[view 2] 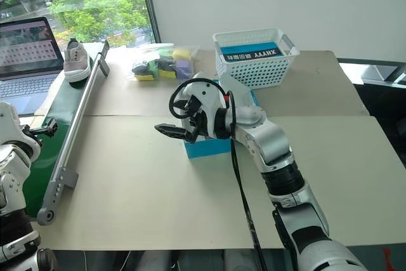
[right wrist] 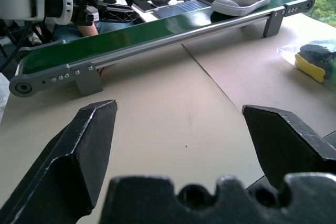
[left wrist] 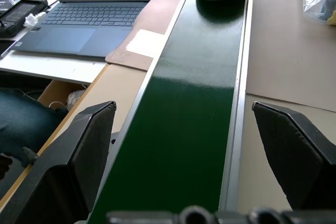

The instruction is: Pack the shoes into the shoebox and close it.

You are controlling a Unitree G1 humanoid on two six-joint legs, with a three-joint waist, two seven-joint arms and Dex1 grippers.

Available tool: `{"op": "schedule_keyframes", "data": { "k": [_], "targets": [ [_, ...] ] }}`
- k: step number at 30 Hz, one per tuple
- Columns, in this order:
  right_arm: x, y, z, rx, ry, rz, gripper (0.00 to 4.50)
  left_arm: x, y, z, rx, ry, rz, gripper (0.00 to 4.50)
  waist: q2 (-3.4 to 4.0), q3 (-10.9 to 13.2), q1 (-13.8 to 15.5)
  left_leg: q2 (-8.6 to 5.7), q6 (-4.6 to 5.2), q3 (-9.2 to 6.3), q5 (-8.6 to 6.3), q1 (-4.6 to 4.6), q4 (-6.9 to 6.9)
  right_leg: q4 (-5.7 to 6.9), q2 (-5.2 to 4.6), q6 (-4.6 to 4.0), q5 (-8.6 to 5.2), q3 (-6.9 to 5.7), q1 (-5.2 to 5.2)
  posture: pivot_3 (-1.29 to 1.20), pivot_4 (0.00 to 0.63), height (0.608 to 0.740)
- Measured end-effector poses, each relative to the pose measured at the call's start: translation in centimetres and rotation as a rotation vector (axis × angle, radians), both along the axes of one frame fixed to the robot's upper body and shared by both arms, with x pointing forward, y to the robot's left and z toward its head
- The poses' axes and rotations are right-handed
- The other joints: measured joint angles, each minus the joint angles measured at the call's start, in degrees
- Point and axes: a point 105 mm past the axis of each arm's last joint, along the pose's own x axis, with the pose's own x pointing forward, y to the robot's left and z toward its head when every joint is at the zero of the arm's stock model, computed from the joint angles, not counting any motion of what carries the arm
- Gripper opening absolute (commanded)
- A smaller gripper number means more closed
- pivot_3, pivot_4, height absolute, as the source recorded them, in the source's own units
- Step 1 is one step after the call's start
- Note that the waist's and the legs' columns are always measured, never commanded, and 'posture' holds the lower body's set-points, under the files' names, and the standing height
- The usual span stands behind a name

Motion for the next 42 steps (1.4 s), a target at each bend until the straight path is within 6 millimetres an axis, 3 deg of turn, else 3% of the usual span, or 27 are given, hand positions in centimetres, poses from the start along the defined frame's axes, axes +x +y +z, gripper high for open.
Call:
{"op": "schedule_keyframes", "data": {
  "k": [6, 19, 24, 29, 32, 38, 42],
  "targets": [
    [0.4, -0.1, 0.0, 0.001, -0.002, -0.047, 4.50, 1.5, 0.5, 1.6, -0.005, -0.058, -0.024, 4.47, -0.01, 0.0, -0.1, 0.00, 0.00, 0.01, 0.00, -0.01, -0.02, -0.01, -0.01, 0.00, 0.00, 0.00, -0.01, 0.00, 0.150, 0.740],
    [0.7, -1.0, 0.0, -0.002, 0.021, -0.125, 4.50, 4.2, 0.9, 2.8, -0.030, -0.077, -0.053, 4.47, -0.02, 0.0, -0.1, -0.01, 0.00, 0.01, 0.00, -0.02, -0.02, 0.06, 0.00, 0.00, 0.00, -0.01, -0.03, 0.00, 0.150, 0.740],
    [0.9, -1.3, -0.1, -0.009, 0.029, -0.150, 4.50, 4.3, 1.1, 2.3, -0.047, -0.067, -0.038, 4.47, -0.02, 0.0, -0.2, -0.01, 0.00, 0.01, 0.00, -0.02, -0.02, 0.10, 0.01, 0.00, 0.00, -0.01, -0.04, 0.00, 0.150, 0.740],
    [1.0, -1.6, -0.2, -0.021, 0.033, -0.164, 4.50, 3.9, 1.8, 0.5, -0.133, -0.024, 0.004, 4.47, -0.02, 0.0, -0.1, -0.01, 0.00, 0.00, 0.00, -0.02, -0.01, 0.10, 0.01, 0.00, 0.00, -0.01, -0.04, 0.00, 0.150, 0.740],
    [1.2, -1.9, -0.4, -0.034, 0.039, -0.182, 4.50, 3.8, 1.9, -0.5, -0.179, 0.004, 0.020, 3.75, -0.02, 0.0, -0.1, -0.02, 0.00, 0.01, 0.00, -0.02, -0.01, 0.11, 0.00, 0.00, 0.00, -0.01, -0.04, 0.00, 0.150, 0.740],
    [1.5, -2.6, -0.4, -0.049, 0.032, -0.219, 4.50, 4.3, 1.0, -1.3, -0.237, 0.032, -0.009, 1.42, -0.02, 0.0, 0.3, -0.03, -0.06, -0.03, 0.05, -0.01, -0.01, 0.11, 0.00, 0.00, 0.00, -0.03, -0.03, 0.00, 0.150, 0.740],
    [1.6, -2.8, -0.3, -0.053, 0.026, -0.236, 4.50, 4.8, 0.5, -1.2, -0.309, 0.011, 0.011, 0.29, -0.04, 0.0, 0.7, -0.05, -0.06, -0.06, 0.05, -0.01, 0.04, 0.09, -0.02, 0.00, 0.00, -0.07, 0.03, 0.00, 0.150, 0.740]
  ]
}}
